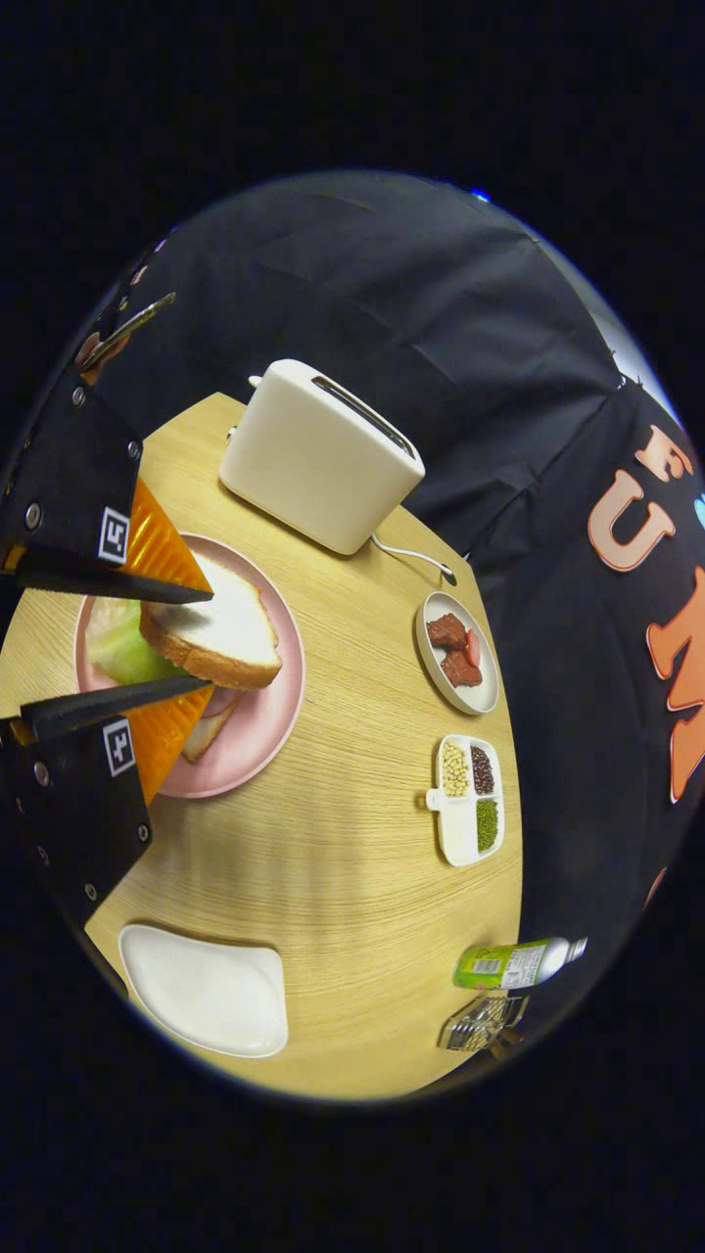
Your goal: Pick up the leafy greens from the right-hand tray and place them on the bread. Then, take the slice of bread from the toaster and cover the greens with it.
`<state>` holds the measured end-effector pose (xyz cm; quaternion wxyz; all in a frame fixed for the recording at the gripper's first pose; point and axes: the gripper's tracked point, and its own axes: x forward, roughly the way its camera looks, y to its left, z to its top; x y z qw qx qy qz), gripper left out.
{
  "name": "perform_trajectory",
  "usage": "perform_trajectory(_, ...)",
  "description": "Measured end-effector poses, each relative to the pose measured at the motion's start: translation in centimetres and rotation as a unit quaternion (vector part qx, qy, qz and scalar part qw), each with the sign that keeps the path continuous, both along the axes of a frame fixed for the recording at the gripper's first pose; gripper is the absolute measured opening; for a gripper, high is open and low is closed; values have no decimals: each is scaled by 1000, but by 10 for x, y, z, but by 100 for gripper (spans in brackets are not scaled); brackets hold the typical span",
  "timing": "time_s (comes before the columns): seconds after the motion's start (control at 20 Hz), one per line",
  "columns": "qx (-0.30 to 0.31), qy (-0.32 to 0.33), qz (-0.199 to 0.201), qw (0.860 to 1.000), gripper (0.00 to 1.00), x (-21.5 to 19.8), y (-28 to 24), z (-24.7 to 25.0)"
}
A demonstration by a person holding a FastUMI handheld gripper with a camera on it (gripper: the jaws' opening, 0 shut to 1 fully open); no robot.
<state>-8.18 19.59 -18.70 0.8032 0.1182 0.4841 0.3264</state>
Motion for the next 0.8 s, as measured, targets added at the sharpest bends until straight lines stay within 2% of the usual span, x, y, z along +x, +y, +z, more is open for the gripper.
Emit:
perform_trajectory(0.05,0,-12,-3,1000,48,3,-1,3)
perform_trajectory(0.1,0,-25,-7,1000,57,7,-3,7)
perform_trajectory(0.4,-12,-141,-55,988,79,39,-20,47)
perform_trajectory(0.55,6,-193,-69,979,81,42,-19,73)
perform_trajectory(0.8,-19,-299,-93,949,85,54,-33,106)
